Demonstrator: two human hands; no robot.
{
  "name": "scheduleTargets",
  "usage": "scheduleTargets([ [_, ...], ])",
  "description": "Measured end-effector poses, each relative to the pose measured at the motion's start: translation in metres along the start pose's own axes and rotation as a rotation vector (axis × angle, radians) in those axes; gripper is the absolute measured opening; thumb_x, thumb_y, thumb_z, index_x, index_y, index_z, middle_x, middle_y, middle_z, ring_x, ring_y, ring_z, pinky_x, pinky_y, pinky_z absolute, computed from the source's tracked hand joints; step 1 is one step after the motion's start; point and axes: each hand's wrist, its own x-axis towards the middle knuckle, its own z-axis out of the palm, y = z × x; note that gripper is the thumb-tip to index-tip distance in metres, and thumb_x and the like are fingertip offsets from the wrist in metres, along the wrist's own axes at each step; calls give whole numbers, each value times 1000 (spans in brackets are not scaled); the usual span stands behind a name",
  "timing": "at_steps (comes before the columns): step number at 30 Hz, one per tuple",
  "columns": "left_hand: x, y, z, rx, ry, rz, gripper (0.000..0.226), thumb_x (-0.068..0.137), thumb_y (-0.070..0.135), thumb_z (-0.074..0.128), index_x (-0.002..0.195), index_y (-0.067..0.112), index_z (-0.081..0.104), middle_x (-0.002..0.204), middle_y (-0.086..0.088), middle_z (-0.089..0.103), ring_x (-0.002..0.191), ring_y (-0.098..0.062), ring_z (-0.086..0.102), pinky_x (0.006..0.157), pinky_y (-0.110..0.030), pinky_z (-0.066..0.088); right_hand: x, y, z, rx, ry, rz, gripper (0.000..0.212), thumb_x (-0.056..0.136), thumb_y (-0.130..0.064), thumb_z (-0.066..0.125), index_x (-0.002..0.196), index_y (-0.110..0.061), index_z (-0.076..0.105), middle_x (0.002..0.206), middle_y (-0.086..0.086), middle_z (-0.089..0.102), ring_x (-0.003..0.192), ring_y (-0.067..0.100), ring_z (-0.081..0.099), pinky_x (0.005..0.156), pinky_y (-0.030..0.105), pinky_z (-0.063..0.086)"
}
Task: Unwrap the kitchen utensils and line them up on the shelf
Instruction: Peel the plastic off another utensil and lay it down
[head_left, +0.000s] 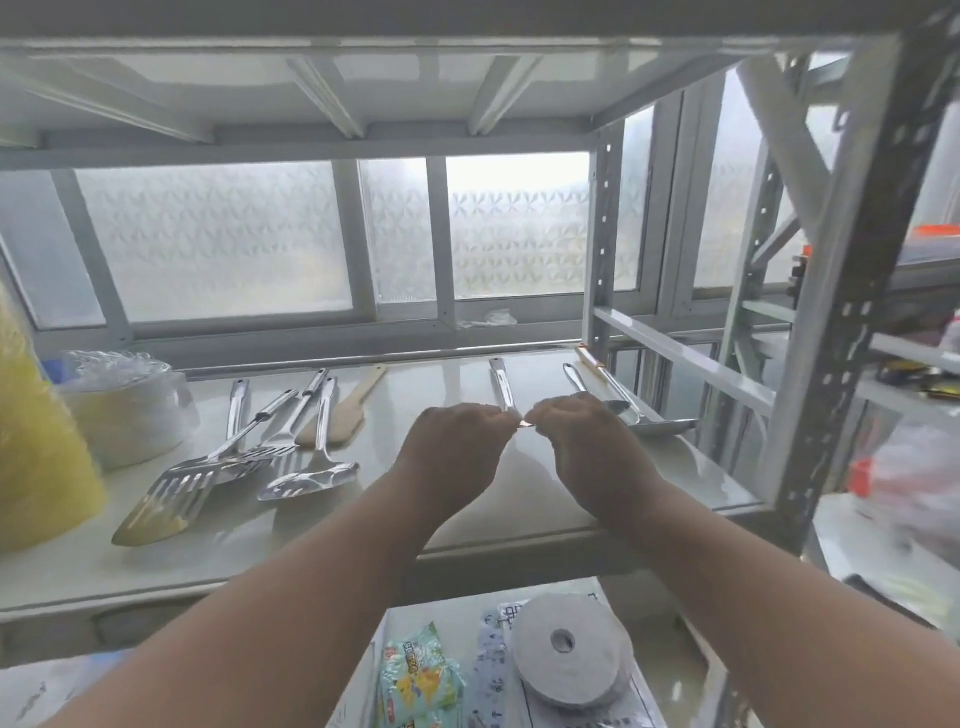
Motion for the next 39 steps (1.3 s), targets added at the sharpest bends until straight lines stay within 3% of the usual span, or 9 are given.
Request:
scheduleTargets([
  [4, 13, 5, 20, -7, 1, 0, 33, 105, 15, 49, 131, 26, 65, 92, 7, 69, 89, -26, 69, 64, -36, 51, -1, 14, 4, -67, 51, 9, 38, 81, 9, 64, 105, -18, 77, 103, -2, 76, 97, 28, 68, 87, 41, 51],
  [7, 17, 3, 33, -95, -35, -18, 27, 108, 19, 49, 125, 25, 68, 95, 5, 71, 90, -29, 69, 72, -41, 58, -3, 19, 6, -57, 68, 25, 35, 79, 6, 64, 99, -20, 77, 98, -6, 76, 96, 23, 70, 88, 37, 44],
  [13, 10, -14, 50, -584, -10, -165, 17, 101, 35, 67, 103, 27, 81, 98, 13, 78, 91, -12, 73, 85, -38, 58, -4, 22, 5, -25, 24, 48, 25, 80, -2, 67, 92, -20, 79, 85, -5, 77, 84, 21, 71, 86, 40, 52],
  [21, 1, -16, 45, -718, -124, -339, 16, 100, 38, 71, 112, 40, 83, 115, 23, 77, 108, 3, 70, 102, -23, 50, -10, 12, -3, 51, 19, 135, 22, 82, -2, 71, 90, -19, 81, 83, -5, 74, 87, 8, 57, 76, 8, 35],
  [24, 0, -15, 40, -801, -204, -377, 17, 99, 53, 69, 109, 45, 80, 103, 20, 78, 98, 2, 72, 94, -28, 56, -10, 11, -3, 52, 16, 148, 24, 81, 0, 69, 90, -19, 80, 84, -5, 74, 89, 7, 59, 81, 14, 41],
  [27, 1, -15, 39, -794, -226, -362, 15, 103, 50, 65, 108, 49, 79, 92, 20, 76, 86, 0, 70, 86, -28, 54, -11, 11, -3, 47, 32, 151, 22, 80, 0, 71, 89, -18, 80, 83, -4, 74, 88, 8, 59, 80, 14, 41],
  [32, 2, -18, 43, -780, -257, -313, 34, 100, 57, 55, 125, 46, 76, 118, 19, 78, 112, -3, 71, 109, -38, 53, -13, 9, -3, 21, 66, 179, 18, 80, -4, 71, 87, -18, 80, 84, -3, 75, 85, 13, 64, 81, 22, 44],
  [35, 3, -18, 44, -767, -262, -299, 34, 102, 54, 56, 128, 46, 75, 136, 21, 71, 126, -4, 65, 115, -41, 48, -13, 9, -3, 5, 64, 187, 17, 79, -6, 70, 86, -19, 79, 85, -3, 75, 86, 16, 65, 82, 28, 45],
  [39, 4, -16, 45, -745, -274, -280, 30, 106, 50, 57, 131, 45, 74, 140, 23, 68, 132, -2, 61, 119, -39, 45, -11, 11, -2, 2, 17, 190, 17, 79, -11, 70, 89, -21, 79, 87, -6, 73, 90, 15, 63, 85, 28, 46],
])
